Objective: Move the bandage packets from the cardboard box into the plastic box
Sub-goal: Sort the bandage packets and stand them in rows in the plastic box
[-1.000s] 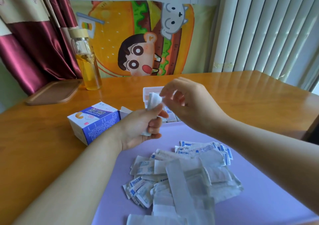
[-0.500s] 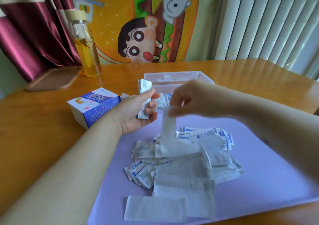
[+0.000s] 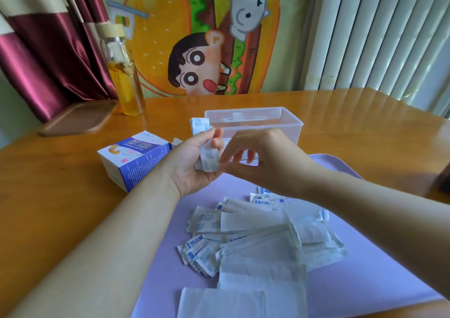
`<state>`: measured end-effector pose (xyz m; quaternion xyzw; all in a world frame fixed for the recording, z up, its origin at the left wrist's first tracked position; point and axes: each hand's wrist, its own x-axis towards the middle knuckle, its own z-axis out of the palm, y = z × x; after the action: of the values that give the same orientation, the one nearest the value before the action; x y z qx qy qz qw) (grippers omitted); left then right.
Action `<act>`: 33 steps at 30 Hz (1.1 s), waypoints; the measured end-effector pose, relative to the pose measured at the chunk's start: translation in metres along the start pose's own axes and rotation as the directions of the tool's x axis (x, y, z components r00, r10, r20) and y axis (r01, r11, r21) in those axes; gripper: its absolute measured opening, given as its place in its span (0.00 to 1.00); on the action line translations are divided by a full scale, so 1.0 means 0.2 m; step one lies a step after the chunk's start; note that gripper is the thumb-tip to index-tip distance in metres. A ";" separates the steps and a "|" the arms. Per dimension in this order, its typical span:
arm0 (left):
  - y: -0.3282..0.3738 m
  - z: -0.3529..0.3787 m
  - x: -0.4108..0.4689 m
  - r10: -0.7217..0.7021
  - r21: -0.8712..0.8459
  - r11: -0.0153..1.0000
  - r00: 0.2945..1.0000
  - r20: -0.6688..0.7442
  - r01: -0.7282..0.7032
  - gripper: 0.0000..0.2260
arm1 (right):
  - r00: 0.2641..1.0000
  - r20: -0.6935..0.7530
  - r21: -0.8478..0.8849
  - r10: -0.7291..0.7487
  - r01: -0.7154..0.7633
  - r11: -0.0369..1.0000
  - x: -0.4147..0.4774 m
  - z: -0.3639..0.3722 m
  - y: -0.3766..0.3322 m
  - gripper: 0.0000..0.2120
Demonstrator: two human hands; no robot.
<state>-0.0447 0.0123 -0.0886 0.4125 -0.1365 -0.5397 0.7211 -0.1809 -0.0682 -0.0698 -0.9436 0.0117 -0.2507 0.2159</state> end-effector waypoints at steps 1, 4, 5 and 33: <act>0.00 -0.02 0.01 0.003 0.009 1.000 1.000 -0.015 -0.003 0.08 | 0.992 0.112 0.008 0.051 -0.052 0.999 0.00 -0.02 -0.01 0.04; 0.00 -0.04 0.02 0.035 0.099 0.995 0.998 -0.043 -0.030 0.09 | 0.780 0.576 -0.182 0.243 -0.168 0.969 -0.03 -0.05 -0.01 0.11; 0.00 -0.04 0.02 0.045 0.121 0.992 0.998 -0.037 -0.040 0.10 | 0.703 0.653 -0.233 0.282 -0.168 0.958 -0.05 -0.05 -0.01 0.13; -0.01 0.04 -0.04 0.035 0.207 0.977 0.994 0.107 -0.057 0.03 | 0.990 -0.097 0.046 0.104 -0.100 0.994 -0.03 0.00 0.06 0.15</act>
<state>-0.0539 0.0164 -0.0829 0.4546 -0.2392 -0.5261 0.6778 -0.1861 -0.0779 -0.0777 -0.9235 0.0655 -0.2858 0.2472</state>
